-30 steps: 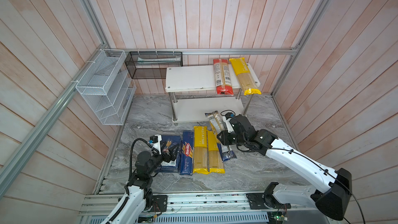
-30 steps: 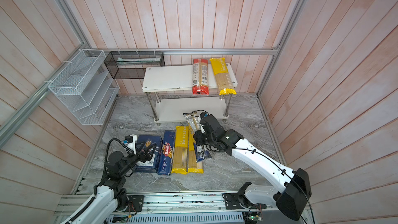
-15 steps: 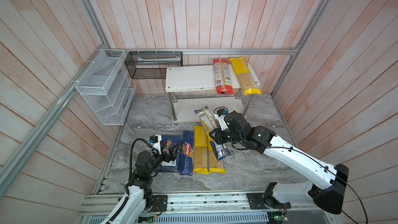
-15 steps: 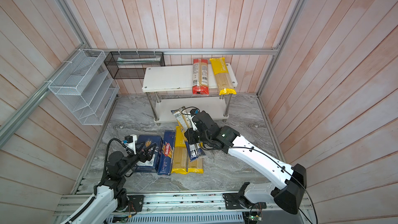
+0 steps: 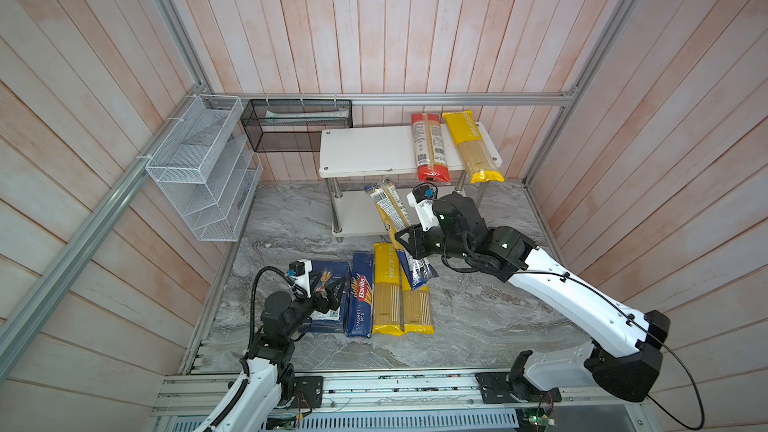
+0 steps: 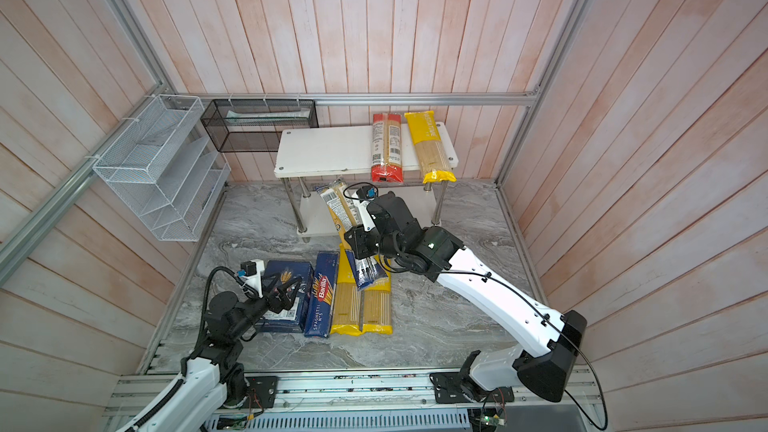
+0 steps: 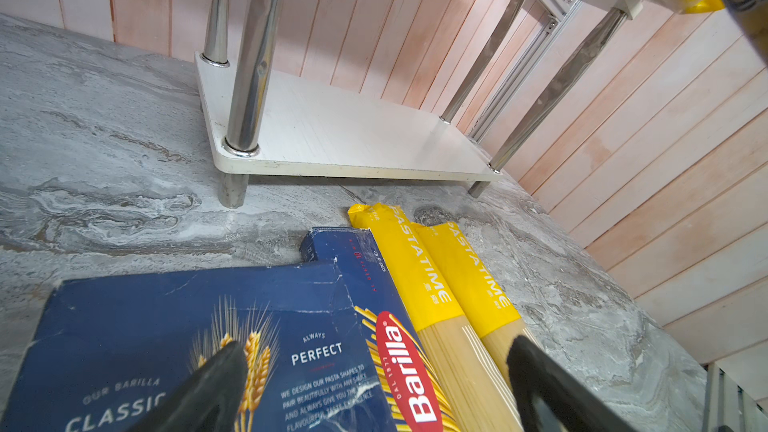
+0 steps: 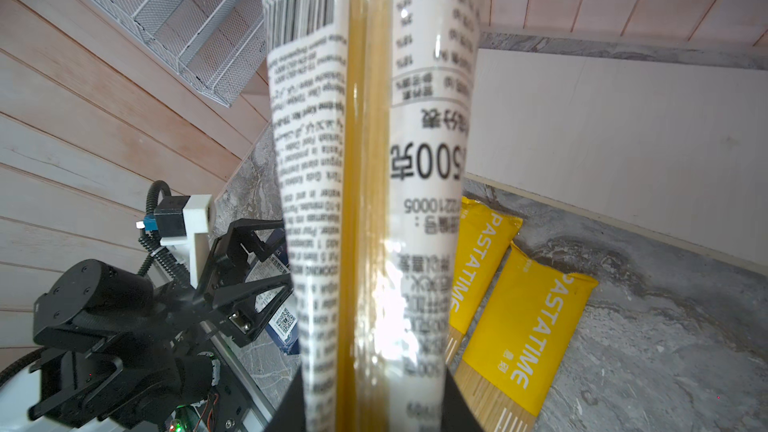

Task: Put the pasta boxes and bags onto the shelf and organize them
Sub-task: 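Lift the clear-and-blue bag upright toward the top shelf with the right gripper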

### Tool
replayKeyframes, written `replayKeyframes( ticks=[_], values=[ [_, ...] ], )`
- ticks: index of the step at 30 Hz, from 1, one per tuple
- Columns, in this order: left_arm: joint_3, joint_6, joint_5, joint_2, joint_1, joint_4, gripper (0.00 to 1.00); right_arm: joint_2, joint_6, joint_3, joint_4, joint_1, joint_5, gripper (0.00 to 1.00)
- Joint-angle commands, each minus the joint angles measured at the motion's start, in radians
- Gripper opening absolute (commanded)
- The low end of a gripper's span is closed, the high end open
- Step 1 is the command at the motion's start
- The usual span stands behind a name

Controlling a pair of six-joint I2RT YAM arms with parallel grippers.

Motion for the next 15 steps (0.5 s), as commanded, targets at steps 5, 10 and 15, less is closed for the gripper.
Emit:
replayKeyframes(
  ticks=[5,10,15],
  values=[
    [0.001,-0.003,-0.003,-0.009,-0.002,0.006,1.0,0.058,-0.064,0.192,0.085,0.006,0.068,0.05],
    [0.001,-0.003,-0.004,-0.007,-0.001,0.006,1.0,0.13,-0.082,0.318,0.03,-0.001,0.119,0.03],
    [0.003,-0.004,-0.005,-0.004,-0.001,0.009,1.0,0.206,-0.117,0.432,0.034,-0.012,0.134,0.03]
  ],
)
